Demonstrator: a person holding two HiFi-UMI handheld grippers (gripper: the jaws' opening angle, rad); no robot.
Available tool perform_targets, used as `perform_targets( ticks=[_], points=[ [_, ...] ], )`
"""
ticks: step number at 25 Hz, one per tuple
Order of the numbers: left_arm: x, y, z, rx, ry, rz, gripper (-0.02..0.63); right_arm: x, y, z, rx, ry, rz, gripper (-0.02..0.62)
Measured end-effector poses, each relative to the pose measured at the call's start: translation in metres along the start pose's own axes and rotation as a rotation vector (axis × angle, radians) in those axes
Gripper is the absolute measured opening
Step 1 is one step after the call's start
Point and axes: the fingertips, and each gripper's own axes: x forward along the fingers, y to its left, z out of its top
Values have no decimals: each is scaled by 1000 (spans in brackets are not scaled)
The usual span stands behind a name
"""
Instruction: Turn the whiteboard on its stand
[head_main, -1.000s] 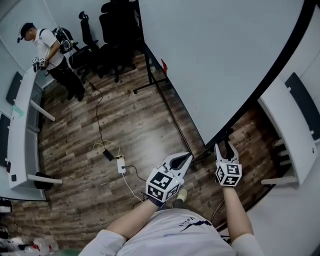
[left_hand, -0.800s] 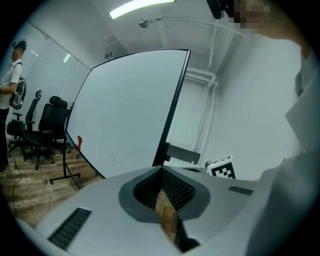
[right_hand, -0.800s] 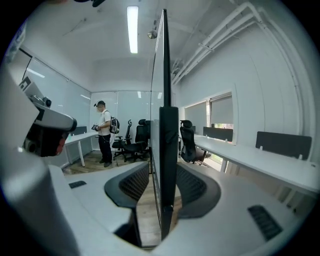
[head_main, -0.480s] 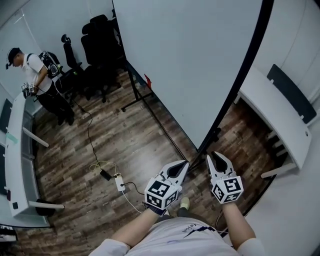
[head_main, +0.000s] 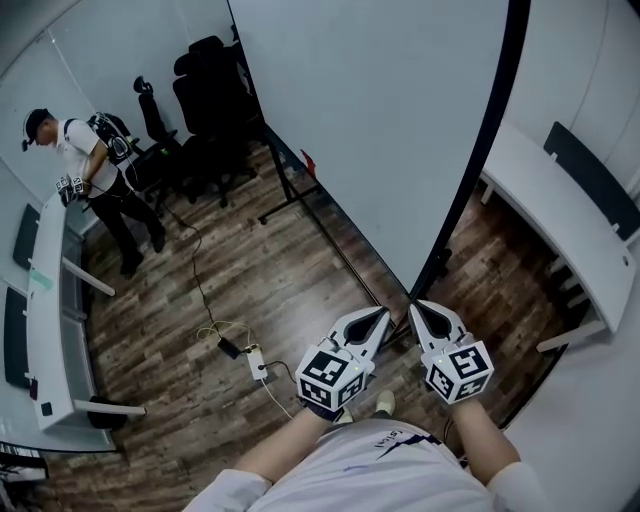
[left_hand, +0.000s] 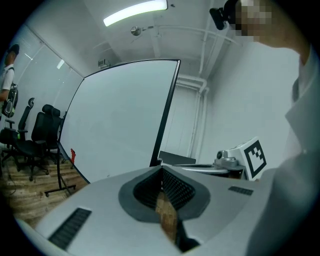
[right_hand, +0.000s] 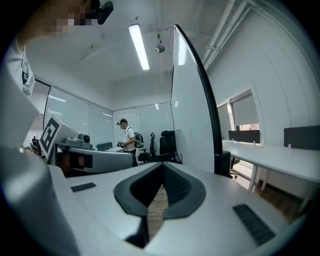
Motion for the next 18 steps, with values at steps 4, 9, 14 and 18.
perform_targets(
  ticks=[4,9,14,18],
  points=[
    [0,6,1,4,4,21,12,10,6,1,11,2,29,14],
    [-1,10,-2,-1,5,42,12,15,10,0,20,3,53,14],
    [-2,16,-1,2,4,57,12,21,13,1,17,2,70,14],
    [-2,17,-2,3,5,65,12,23,15,1,9,4,76,14]
  ],
)
